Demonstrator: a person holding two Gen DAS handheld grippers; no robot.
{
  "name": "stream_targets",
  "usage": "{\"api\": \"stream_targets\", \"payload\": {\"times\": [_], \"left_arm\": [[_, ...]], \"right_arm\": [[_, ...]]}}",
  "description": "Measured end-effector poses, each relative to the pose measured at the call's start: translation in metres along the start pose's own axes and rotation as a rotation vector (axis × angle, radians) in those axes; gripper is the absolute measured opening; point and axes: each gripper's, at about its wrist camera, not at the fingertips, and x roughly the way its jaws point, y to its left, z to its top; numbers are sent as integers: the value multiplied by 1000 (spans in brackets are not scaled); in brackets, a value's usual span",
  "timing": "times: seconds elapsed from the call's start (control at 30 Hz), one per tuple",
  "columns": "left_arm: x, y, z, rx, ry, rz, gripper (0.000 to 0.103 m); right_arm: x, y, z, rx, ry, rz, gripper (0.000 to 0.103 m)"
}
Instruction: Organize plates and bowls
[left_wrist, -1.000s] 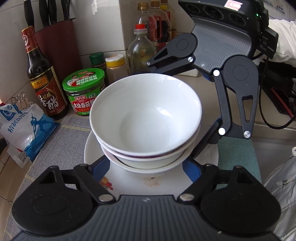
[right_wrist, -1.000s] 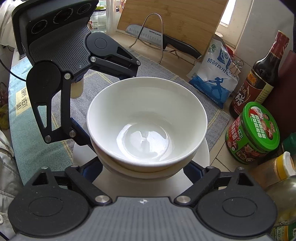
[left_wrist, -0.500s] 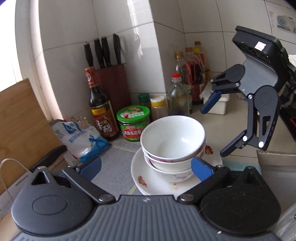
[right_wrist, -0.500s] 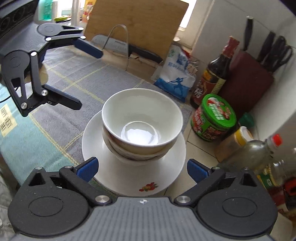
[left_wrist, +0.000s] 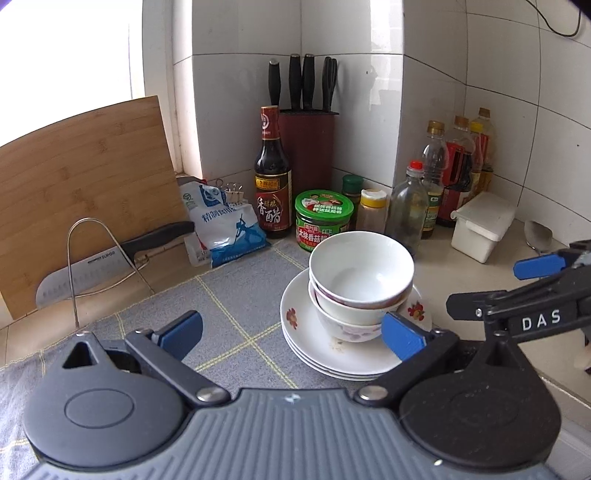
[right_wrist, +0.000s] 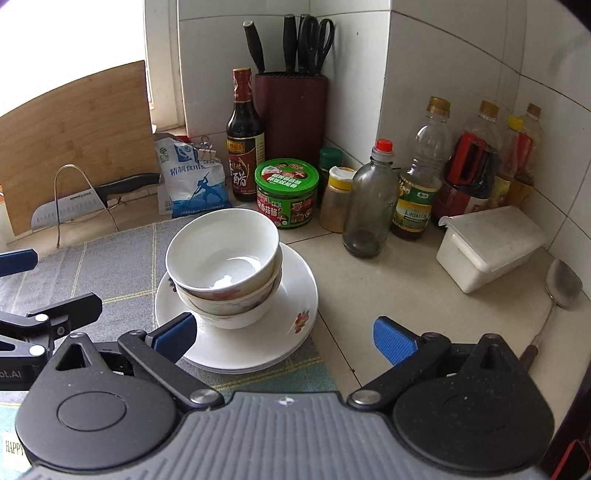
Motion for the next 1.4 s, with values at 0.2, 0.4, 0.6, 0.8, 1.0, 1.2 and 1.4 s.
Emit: {"api": "stream_targets", "payload": {"times": [0.2,0.4,0.6,0.8,1.0,1.2,1.4], "left_arm": [[-9,0,-1,-41,39,21,102],[-15,-4,-3,-34,46,41,103],[-18,-4,0,-44,40,51,102],[-19,-5,1,-50,42,55,102],[-19,-5,1,-51,42,52,102],[-21,-4,1,-53,51,58,102],[-23,-2,0,-58,50,62,102]], "right_arm": [[-24,3,-7,33,-46,-38,103],[-33,3,-9,50,-67,-35,103],[-36,3,-9,51,-83,-35,103],[-37,3,-8,53,-86,-37,103],[-41,2,-9,57,-92,-41,103],[-43,3,-9,55,-96,-32,103],[-46,6,-8,45,-102,-27,103]]}}
